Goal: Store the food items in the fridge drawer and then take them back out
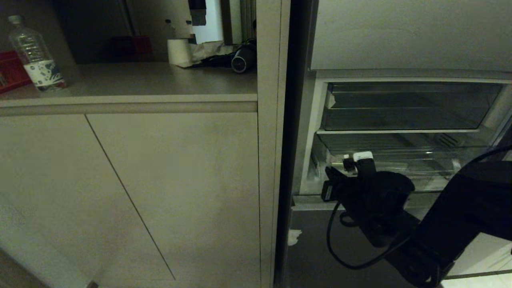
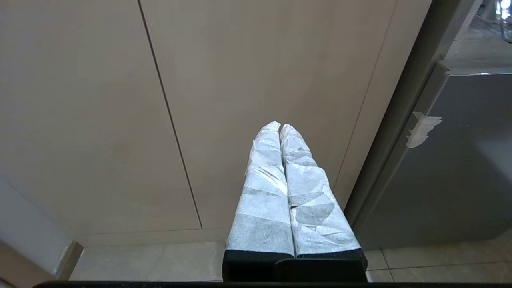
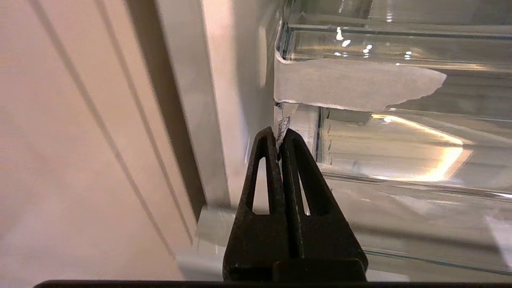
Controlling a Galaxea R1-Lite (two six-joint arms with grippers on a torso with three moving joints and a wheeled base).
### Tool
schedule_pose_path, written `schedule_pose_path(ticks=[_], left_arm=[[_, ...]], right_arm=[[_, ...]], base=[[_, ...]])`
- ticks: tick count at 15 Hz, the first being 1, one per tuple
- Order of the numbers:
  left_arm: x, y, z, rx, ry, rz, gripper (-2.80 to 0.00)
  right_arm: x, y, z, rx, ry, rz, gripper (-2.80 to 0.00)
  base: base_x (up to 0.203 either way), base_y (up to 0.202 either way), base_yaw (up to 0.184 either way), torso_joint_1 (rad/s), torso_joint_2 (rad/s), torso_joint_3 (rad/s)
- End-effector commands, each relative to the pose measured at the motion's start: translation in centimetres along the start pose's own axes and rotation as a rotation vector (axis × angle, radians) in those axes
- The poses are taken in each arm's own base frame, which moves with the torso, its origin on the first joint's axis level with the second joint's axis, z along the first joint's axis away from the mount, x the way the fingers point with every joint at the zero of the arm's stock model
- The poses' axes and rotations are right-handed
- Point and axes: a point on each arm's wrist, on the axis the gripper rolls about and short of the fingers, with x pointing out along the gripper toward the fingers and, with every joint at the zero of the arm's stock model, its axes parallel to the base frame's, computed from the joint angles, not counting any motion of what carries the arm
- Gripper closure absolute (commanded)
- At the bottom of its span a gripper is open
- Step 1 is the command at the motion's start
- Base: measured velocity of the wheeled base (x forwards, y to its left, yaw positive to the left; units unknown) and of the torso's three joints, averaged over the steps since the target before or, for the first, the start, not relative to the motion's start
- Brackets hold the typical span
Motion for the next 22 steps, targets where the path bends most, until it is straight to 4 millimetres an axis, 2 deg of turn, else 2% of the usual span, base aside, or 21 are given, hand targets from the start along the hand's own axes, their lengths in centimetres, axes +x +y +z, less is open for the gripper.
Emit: schedule_pose_path(ticks=[1, 6, 7, 13, 18, 19, 22], left_arm=[[0.0, 0.0, 0.0, 0.000, 0.000, 0.000, 0.00], [0.0, 0.0, 0.0, 0.000, 0.000, 0.000, 0.00], [0.0, 0.0, 0.0, 0.000, 0.001, 0.000, 0.00], [0.0, 0.0, 0.0, 0.000, 0.000, 0.000, 0.00], [0.0, 0.0, 0.0, 0.000, 0.000, 0.000, 0.00], [0.0, 0.0, 0.0, 0.000, 0.001, 0.000, 0.00], [0.0, 0.0, 0.0, 0.000, 0.001, 0.000, 0.00]], right_arm=[[-1.9, -0.5, -0.8, -0.016, 0.064, 0.001, 0.00], [-4.1, -1.2, -0.1, -0.005, 0.082, 0.001, 0.00], [-4.4, -1.3, -0.1, -0.008, 0.089, 0.002, -2.80], [-5.6, -1.7, 0.1, -0.008, 0.105, 0.004, -2.80], [-7.0, -2.2, 3.1, 0.021, 0.005, 0.003, -2.80], [-7.4, -2.4, 4.2, 0.032, -0.035, -0.002, 0.00], [-8.8, -3.0, 8.3, 0.069, -0.146, -0.011, 0.00]], base=[[0.000, 0.000, 0.000, 0.000, 0.00, 0.000], [0.000, 0.000, 0.000, 0.000, 0.00, 0.000], [0.000, 0.000, 0.000, 0.000, 0.00, 0.000], [0.000, 0.000, 0.000, 0.000, 0.00, 0.000], [0.000, 0.000, 0.000, 0.000, 0.00, 0.000], [0.000, 0.000, 0.000, 0.000, 0.00, 0.000], [0.000, 0.000, 0.000, 0.000, 0.00, 0.000]])
